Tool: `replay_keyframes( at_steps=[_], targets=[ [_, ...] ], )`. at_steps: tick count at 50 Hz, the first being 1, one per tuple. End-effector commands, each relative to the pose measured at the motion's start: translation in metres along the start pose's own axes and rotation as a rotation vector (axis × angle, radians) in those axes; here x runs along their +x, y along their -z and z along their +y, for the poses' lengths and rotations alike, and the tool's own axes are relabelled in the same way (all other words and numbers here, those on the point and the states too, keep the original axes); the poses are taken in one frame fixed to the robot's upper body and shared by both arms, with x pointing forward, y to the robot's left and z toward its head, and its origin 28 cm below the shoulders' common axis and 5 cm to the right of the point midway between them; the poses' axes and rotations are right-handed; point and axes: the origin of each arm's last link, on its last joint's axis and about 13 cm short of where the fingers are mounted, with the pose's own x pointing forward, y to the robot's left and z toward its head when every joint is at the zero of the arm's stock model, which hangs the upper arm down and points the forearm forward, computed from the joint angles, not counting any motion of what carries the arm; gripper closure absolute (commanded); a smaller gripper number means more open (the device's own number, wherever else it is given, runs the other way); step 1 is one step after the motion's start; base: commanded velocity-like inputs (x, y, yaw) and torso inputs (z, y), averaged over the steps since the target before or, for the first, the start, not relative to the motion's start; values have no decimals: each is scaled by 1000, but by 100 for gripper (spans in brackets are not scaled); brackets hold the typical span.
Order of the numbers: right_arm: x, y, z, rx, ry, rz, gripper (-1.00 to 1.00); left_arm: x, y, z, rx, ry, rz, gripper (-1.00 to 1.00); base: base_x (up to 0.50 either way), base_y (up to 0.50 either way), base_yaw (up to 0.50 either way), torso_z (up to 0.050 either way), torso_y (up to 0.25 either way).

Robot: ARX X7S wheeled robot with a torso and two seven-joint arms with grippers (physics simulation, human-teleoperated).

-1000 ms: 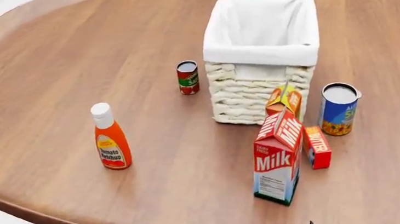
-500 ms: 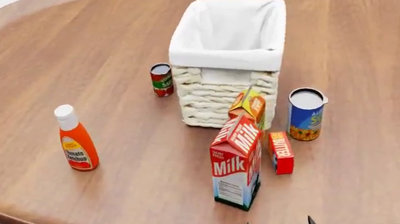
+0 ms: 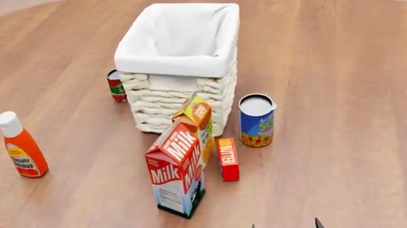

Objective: Pick up the butter and put it in the basket.

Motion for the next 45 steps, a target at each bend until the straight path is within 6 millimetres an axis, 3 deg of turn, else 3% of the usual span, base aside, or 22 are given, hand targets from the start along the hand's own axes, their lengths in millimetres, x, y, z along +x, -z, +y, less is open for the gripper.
replay_keyframes(
  at_steps=[1,6,7,9,11,22,25,29,45],
  targets=[
    [0,0,-1,32,5,-6,-100,-1,-1,0,-5,4,1,-100,131,-483,0,0,0],
    [-1,-1,-1,-3,26,4,-100,1,-6,2,-5,-6,-3,-100,52,-193,0,0,0],
    [-25,-2,-15,6,42,-13,-100,13,-48,38,-84,-232,-63,-100,0,0,0,0,0],
    [-31,0,-19,5,44,-13,-100,3,-88,16,-78,-148,-110,-100,0,0,0,0,0],
    [-34,1,-21,3,45,-14,-100,-14,-121,12,-63,-134,-222,-100,0,0,0,0,0],
    [-44,6,-30,-1,49,-4,-100,-9,-122,17,-56,-133,-207,-100,0,0,0,0,0],
    [-24,-5,-8,-12,39,1,-100,-2,-124,24,-61,-133,-206,-100,0,0,0,0,0],
    [-16,-6,-2,-2,17,-15,-100,8,-125,32,-65,-138,-205,-100,74,20,0,0,0],
    [-9,-6,1,-8,37,5,-100,21,-119,36,-56,-164,-183,-100,460,124,0,0,0]
  ],
)
